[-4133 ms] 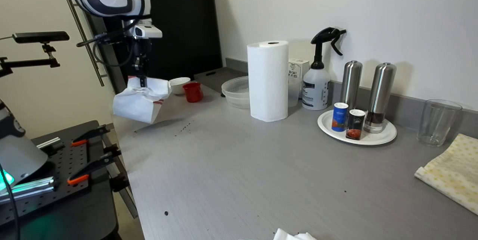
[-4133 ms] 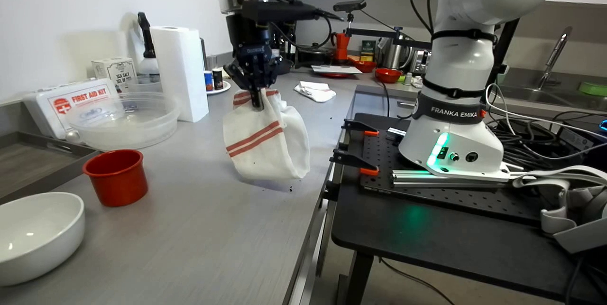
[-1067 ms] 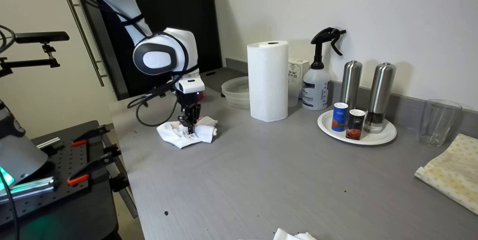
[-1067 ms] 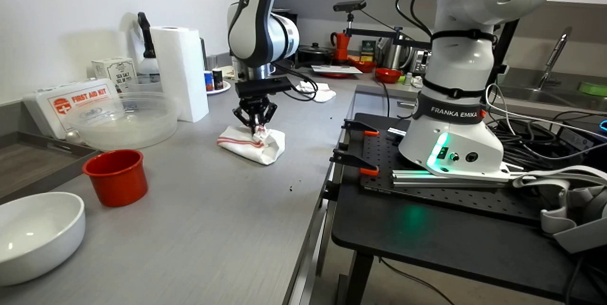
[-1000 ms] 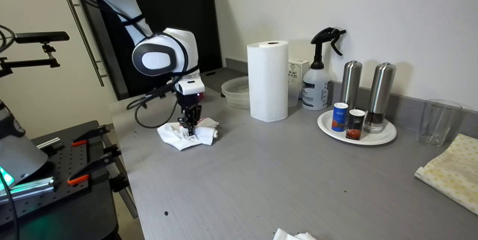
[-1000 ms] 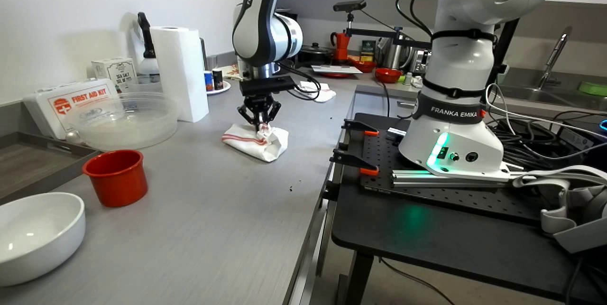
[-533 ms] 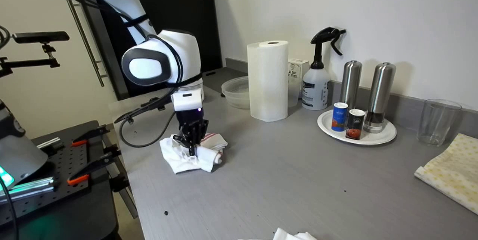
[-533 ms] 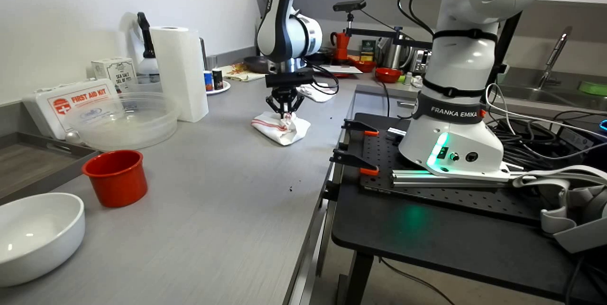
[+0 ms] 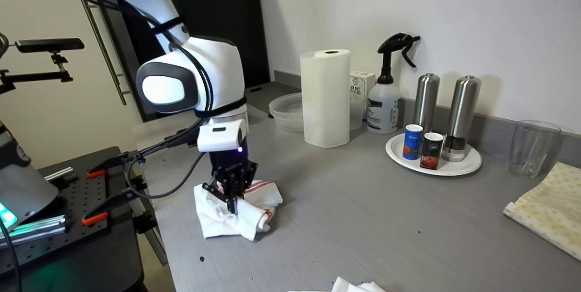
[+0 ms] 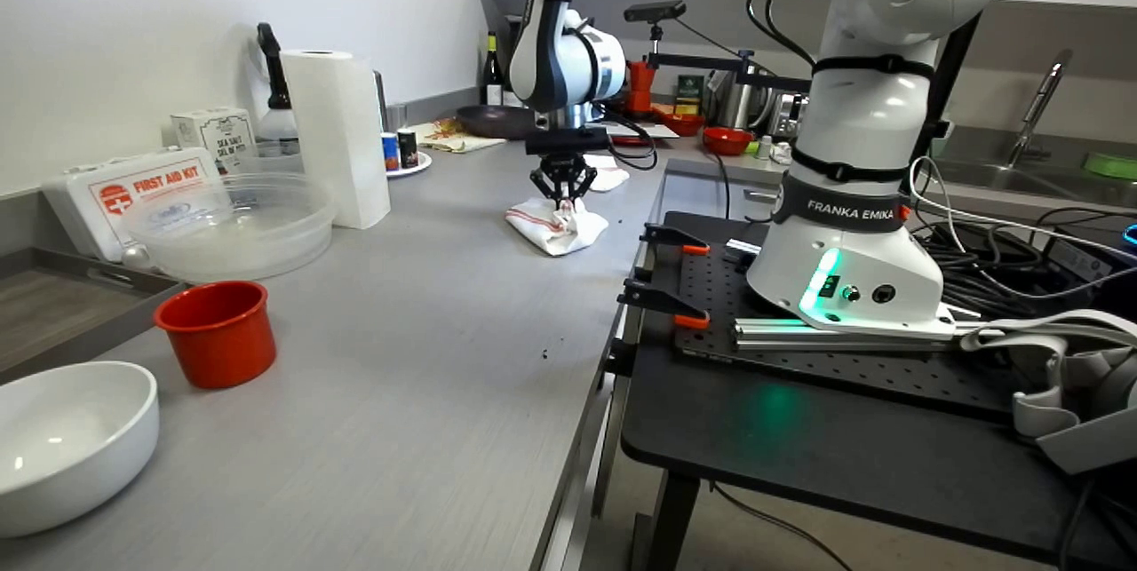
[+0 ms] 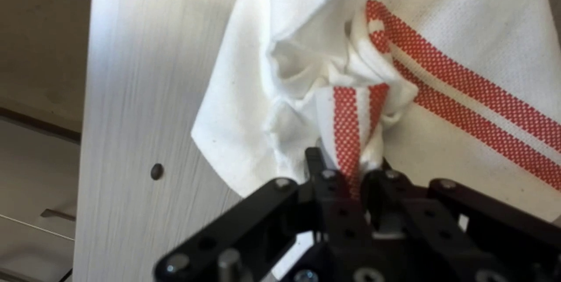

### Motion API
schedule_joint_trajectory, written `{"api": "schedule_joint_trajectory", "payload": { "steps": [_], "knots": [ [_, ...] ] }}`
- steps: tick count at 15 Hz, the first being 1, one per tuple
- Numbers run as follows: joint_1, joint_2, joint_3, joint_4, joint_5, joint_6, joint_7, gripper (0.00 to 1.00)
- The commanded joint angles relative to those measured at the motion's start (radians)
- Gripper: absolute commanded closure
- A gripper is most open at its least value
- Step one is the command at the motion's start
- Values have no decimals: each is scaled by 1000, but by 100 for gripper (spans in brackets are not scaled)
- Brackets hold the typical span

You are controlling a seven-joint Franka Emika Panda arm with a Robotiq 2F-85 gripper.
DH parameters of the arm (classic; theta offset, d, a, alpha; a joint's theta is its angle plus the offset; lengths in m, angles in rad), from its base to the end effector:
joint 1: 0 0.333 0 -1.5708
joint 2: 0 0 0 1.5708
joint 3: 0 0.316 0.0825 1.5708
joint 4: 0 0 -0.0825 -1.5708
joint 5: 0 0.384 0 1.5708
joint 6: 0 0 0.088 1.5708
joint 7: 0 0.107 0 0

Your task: Use one white and red towel to wipe the left side of the table.

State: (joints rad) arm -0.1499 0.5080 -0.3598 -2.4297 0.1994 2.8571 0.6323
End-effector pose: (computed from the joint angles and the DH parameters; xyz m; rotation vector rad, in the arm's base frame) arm 0.3964 -0.2550 0.1137 2.4058 -1.8228 -0.0392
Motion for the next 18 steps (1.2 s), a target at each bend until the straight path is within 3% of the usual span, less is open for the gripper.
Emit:
{"api": "schedule_joint_trajectory", "payload": {
  "steps": [1, 7, 14, 18],
  "knots": [
    [33, 6, -25, -6, 25, 30, 29, 97],
    [-67, 13, 28, -21, 124, 40, 8, 97],
    [-259, 16, 129, -59, 340, 94, -61, 97],
    [-348, -47, 175, -131, 443, 211, -51, 97]
  ]
}}
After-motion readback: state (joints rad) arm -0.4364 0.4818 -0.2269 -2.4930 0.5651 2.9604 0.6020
